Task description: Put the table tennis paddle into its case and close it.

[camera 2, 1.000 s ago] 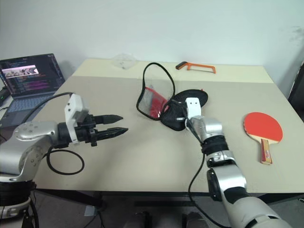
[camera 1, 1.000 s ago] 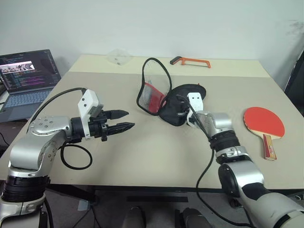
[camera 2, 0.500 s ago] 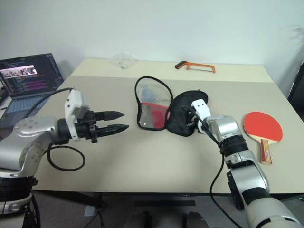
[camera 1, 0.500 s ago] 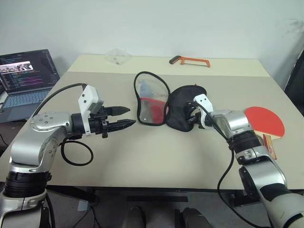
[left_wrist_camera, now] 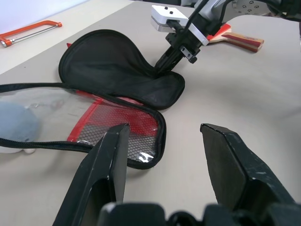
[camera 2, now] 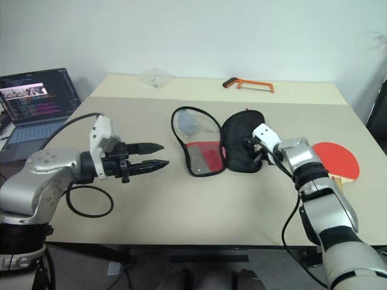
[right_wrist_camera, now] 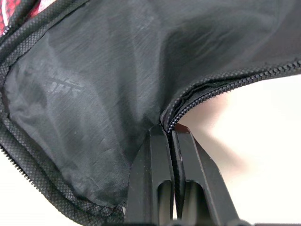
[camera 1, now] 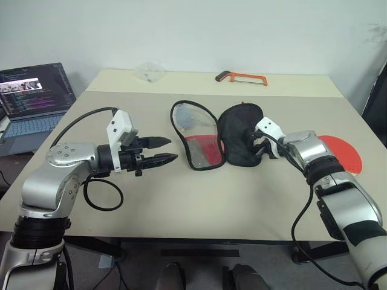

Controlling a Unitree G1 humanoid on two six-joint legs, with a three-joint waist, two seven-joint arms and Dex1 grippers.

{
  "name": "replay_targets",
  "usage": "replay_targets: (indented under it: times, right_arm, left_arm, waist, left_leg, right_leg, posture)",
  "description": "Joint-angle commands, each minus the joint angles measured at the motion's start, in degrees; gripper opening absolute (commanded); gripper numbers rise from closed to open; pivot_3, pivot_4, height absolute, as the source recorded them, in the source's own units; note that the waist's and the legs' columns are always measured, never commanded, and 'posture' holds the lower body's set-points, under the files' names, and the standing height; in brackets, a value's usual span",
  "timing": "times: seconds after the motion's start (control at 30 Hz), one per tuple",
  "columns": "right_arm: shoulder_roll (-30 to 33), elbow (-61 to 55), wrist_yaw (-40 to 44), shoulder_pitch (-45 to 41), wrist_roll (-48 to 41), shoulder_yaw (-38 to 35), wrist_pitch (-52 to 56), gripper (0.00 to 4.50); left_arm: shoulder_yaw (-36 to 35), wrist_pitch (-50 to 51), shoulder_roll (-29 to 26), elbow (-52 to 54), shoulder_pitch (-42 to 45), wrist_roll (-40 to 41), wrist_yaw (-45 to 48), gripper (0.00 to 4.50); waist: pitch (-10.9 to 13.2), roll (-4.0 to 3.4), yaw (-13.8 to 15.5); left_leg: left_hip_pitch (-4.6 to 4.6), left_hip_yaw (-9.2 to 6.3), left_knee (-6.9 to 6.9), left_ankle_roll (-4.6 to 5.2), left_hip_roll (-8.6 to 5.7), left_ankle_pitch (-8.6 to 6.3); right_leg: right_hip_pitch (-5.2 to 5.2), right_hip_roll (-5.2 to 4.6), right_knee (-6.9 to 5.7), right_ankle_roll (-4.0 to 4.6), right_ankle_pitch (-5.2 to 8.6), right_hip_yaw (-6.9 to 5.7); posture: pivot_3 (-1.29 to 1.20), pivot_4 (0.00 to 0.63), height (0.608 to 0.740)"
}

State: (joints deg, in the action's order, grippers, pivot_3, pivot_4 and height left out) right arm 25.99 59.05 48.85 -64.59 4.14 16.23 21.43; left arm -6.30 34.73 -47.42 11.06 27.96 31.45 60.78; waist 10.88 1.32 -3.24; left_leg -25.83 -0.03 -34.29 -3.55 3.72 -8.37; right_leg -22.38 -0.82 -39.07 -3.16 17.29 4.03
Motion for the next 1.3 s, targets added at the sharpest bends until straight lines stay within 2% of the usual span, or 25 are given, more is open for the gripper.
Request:
replay_targets:
  times: [0.03, 0.27, 0.57, 0.83, 1.23, 1.3]
  right_arm:
    - [0.2, 4.6, -2.2, -3.6, 1.1, -2.2, -1.9, 0.03]
    - [-0.8, 12.9, -11.1, -8.6, -3.4, -12.1, 1.2, 0.03]
    - [-1.3, 15.2, -18.8, -10.3, -7.0, -21.1, 4.7, 0.03]
    - [-1.5, 15.2, -22.4, -9.7, -6.0, -22.7, 4.8, 0.03]
    - [-2.3, 14.4, -18.4, -9.0, -4.6, -21.2, 5.8, 0.03]
    - [-2.3, 14.4, -18.5, -8.9, -4.6, -21.2, 6.1, 0.45]
  left_arm:
    - [-0.4, -0.5, -0.1, 0.7, 1.2, 0.5, 0.1, 2.62]
    - [-0.7, 0.4, -0.2, 2.7, -0.1, 1.2, -0.6, 2.62]
    - [-1.3, 1.5, -0.6, 4.6, -1.7, 1.4, -1.6, 2.62]
    - [-0.9, 1.7, -0.1, 4.7, -1.5, 1.2, -1.9, 2.62]
    - [-0.4, 1.7, -0.3, 4.6, -1.4, 1.0, -1.5, 2.62]
    - [-0.4, 1.8, -0.4, 4.6, -1.5, 1.0, -1.5, 2.62]
  waist:
    - [0.0, 0.0, 0.0]
    - [0.0, 0.0, 0.0]
    - [0.0, -0.01, 0.0]
    - [0.0, -0.01, 0.0]
    - [0.0, -0.01, 0.0]
    - [0.0, -0.01, 0.0]
  left_leg:
    - [0.0, 0.0, 0.0, 0.0, 0.0, 0.0]
    - [0.0, 0.0, 0.0, 0.0, 0.0, 0.0]
    - [0.0, 0.01, 0.0, 0.0, 0.0, 0.0]
    - [0.0, 0.01, 0.0, 0.0, 0.0, 0.0]
    - [0.0, 0.01, 0.0, 0.0, 0.0, 0.0]
    - [0.0, 0.01, 0.0, 0.0, 0.0, 0.0]
  right_leg:
    - [0.0, 0.0, 0.0, 0.0, 0.0, 0.0]
    - [0.0, -0.01, -0.01, 0.0, 0.0, 0.0]
    - [0.0, -0.01, -0.02, 0.01, 0.0, 0.01]
    - [0.0, -0.01, -0.02, 0.0, 0.0, 0.01]
    - [0.0, -0.01, -0.02, 0.01, 0.0, 0.01]
    - [0.0, -0.01, -0.02, 0.0, 0.0, 0.01]
  posture:
    - [0.0, 0.15, 0.74]
    - [0.0, 0.15, 0.74]
    - [0.0, 0.15, 0.74]
    - [0.0, 0.15, 0.74]
    - [0.0, 0.15, 0.74]
    - [0.0, 0.15, 0.74]
